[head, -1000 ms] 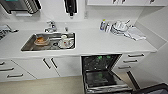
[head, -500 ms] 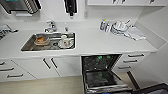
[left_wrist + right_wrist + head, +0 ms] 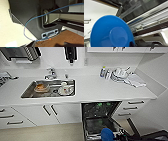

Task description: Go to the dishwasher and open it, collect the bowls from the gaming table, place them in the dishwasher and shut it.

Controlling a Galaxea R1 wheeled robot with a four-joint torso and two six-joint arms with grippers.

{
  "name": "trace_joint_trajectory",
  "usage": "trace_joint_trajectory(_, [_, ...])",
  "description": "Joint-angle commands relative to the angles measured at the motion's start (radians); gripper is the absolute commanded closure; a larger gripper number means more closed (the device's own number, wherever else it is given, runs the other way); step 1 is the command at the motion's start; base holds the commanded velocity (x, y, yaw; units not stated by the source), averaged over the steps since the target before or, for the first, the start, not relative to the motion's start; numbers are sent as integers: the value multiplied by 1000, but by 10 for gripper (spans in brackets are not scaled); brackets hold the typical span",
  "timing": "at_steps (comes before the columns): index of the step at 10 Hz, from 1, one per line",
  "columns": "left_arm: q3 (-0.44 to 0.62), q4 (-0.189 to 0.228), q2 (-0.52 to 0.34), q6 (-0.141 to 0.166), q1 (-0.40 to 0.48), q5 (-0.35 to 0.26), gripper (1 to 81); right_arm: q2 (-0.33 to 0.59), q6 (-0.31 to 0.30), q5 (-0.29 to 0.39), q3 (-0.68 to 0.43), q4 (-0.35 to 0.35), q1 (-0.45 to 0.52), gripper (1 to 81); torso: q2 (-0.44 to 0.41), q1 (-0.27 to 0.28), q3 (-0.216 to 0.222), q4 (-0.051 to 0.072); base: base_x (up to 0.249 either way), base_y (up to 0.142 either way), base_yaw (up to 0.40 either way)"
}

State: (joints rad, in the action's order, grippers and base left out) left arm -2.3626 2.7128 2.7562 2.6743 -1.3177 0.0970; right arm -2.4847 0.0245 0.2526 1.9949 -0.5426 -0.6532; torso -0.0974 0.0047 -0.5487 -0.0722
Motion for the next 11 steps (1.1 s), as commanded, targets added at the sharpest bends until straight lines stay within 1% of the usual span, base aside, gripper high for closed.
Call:
trace_joint_trajectory(1, [6, 18, -16, 1, -16, -42, 10, 24, -3, 109, 65, -46, 187, 811, 0, 0, -32, 0, 0, 0, 0])
trace_joint_trajectory(2, [6, 18, -15, 1, -24, -57, 10, 8, -6, 134, 87, -51, 213, 811, 0, 0, -47, 0, 0, 0, 0])
trace_joint_trajectory(3, [6, 18, -15, 1, -28, -65, 10, -8, -15, 142, 102, -51, 227, 811, 0, 0, -65, 0, 0, 0, 0])
trace_joint_trajectory(7, [6, 18, -16, 1, -28, -66, 10, -36, -14, 143, 133, -50, 226, 811, 0, 0, -141, 0, 0, 0, 0])
trace_joint_trajectory(8, [6, 18, -16, 1, -28, -66, 10, -36, -14, 148, 134, -48, 232, 811, 0, 0, -113, 0, 0, 0, 0])
trace_joint_trajectory(10, [6, 18, -15, 1, -30, -66, 10, -50, -15, 149, 134, -50, 264, 811, 1, 1, -124, 0, 0, 0, 0])
trace_joint_trajectory(11, [6, 18, -15, 1, -31, -65, 10, -59, -20, 148, 136, -50, 285, 811, 1, 1, -122, 0, 0, 0, 0])
